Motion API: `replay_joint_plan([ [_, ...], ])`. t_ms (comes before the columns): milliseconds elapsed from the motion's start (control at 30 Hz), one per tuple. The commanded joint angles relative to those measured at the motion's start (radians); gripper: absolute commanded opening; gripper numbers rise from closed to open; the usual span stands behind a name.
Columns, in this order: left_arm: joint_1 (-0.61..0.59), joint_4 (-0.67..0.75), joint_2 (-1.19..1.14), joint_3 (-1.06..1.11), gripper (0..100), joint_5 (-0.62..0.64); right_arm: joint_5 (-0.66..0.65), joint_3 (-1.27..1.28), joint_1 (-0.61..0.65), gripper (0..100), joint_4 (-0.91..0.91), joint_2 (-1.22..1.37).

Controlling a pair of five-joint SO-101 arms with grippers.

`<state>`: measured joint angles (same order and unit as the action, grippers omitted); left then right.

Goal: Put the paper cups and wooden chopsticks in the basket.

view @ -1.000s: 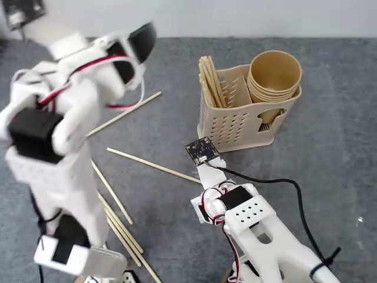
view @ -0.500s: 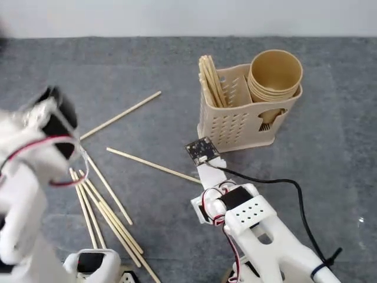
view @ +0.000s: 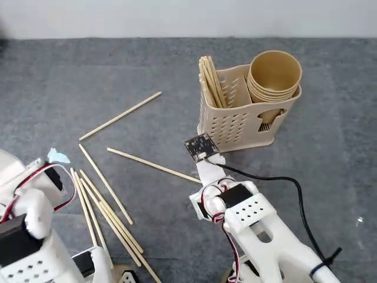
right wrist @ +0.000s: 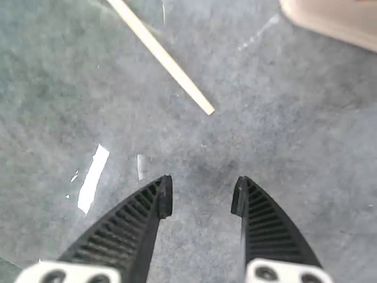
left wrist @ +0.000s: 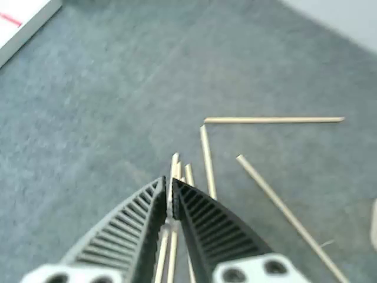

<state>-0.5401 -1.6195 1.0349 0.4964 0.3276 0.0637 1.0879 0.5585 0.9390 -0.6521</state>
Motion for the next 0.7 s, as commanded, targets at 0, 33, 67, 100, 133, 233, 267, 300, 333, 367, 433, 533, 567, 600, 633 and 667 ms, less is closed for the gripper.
replay_joint_plan([
  [0,-0.054,0.063,0.046,0.140,1,-0.017,-0.005,-0.158,-0.005,18.4,0.073,-0.031],
  [33,-0.064,0.080,0.058,0.183,1,-0.018,-0.005,-0.196,-0.005,18.4,0.093,-0.031],
  [67,-0.074,0.097,0.072,0.228,1,-0.018,-0.005,-0.232,-0.004,18.3,0.102,-0.031],
  [100,-0.081,0.115,0.089,0.269,1,-0.018,-0.005,-0.267,0.007,18.3,0.110,-0.025],
  [133,-0.089,0.129,0.106,0.306,1,-0.025,-0.006,-0.299,0.022,18.3,0.111,-0.021],
  [233,-0.100,0.138,0.164,0.412,1,-0.068,-0.014,-0.371,0.082,18.3,0.105,-0.019],
  [267,-0.100,0.140,0.184,0.446,1,-0.084,-0.014,-0.396,0.108,18.3,0.105,-0.018],
  [300,-0.101,0.157,0.207,0.481,1,-0.098,-0.014,-0.419,0.133,18.3,0.105,-0.012],
  [333,-0.107,0.175,0.230,0.518,1,-0.106,-0.014,-0.446,0.154,18.3,0.105,0.002],
  [367,-0.123,0.196,0.255,0.558,1,-0.114,-0.014,-0.476,0.171,18.3,0.105,0.027],
  [433,-0.140,0.241,0.308,0.630,1,-0.115,-0.014,-0.542,0.196,18.3,0.105,0.101],
  [533,-0.143,0.310,0.402,0.734,1,-0.117,-0.014,-0.655,0.213,18.3,0.105,0.263],
  [567,-0.143,0.325,0.434,0.766,1,-0.117,-0.014,-0.695,0.217,18.3,0.105,0.323],
  [600,-0.143,0.331,0.471,0.797,1,-0.117,-0.014,-0.735,0.225,18.3,0.105,0.386],
  [633,-0.143,0.334,0.508,0.826,1,-0.117,-0.014,-0.776,0.234,18.3,0.105,0.449],
  [667,-0.143,0.336,0.545,0.855,1,-0.117,-0.014,-0.819,0.242,18.3,0.105,0.507],
])
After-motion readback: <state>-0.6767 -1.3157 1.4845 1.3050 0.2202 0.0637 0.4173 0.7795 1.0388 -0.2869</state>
